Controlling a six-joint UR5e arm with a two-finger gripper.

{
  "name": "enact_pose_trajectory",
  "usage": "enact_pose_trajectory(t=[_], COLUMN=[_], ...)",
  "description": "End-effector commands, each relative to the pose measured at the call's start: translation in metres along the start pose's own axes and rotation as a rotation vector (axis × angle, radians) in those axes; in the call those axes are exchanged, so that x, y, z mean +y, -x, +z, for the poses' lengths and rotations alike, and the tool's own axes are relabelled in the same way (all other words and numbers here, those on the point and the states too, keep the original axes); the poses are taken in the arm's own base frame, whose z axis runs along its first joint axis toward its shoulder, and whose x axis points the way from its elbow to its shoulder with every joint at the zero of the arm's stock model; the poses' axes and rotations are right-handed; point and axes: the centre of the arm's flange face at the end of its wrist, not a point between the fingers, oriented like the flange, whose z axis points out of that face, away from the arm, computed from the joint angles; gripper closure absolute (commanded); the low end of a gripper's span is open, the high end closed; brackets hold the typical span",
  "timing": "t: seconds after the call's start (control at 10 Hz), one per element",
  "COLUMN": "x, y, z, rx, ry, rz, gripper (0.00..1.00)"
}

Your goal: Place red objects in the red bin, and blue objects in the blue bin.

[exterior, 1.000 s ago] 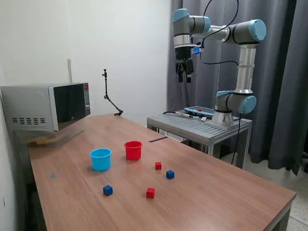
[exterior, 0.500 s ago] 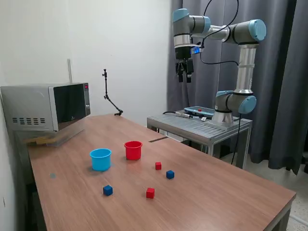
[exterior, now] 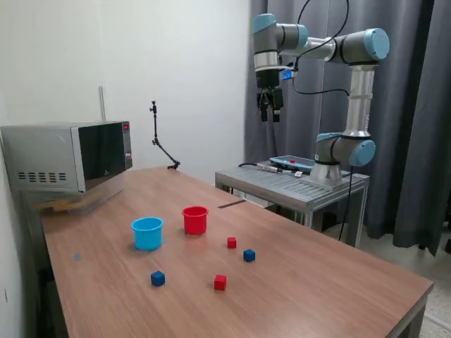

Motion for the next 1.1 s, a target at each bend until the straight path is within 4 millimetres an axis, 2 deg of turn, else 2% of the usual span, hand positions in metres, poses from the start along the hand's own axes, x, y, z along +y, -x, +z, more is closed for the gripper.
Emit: enact_pose_trajectory(t=[0.0, 0.2, 0.4, 0.6, 0.7, 0.9, 1.0], x=[0.012, 0.028, 0.045, 0.057, 0.061, 0.072, 0.079], y=[-0.002, -0.008, -0.035, -0.063, -0.076, -0.087, -0.092], z=[0.016, 0.034, 0.058, 0.056, 0.062, 0.070, 0.085], rx=[-0.006, -0.015, -0.019, -0.011, -0.015, -0.017, -0.021], ry=[-0.029, -0.064, -0.065, -0.011, -0.018, -0.022, -0.038], rz=[-0.001, 0.001, -0.045, -0.092, -0.111, -0.119, -0.120], gripper=[0.00, 0.00, 0.00, 0.00, 0.00, 0.00, 0.00])
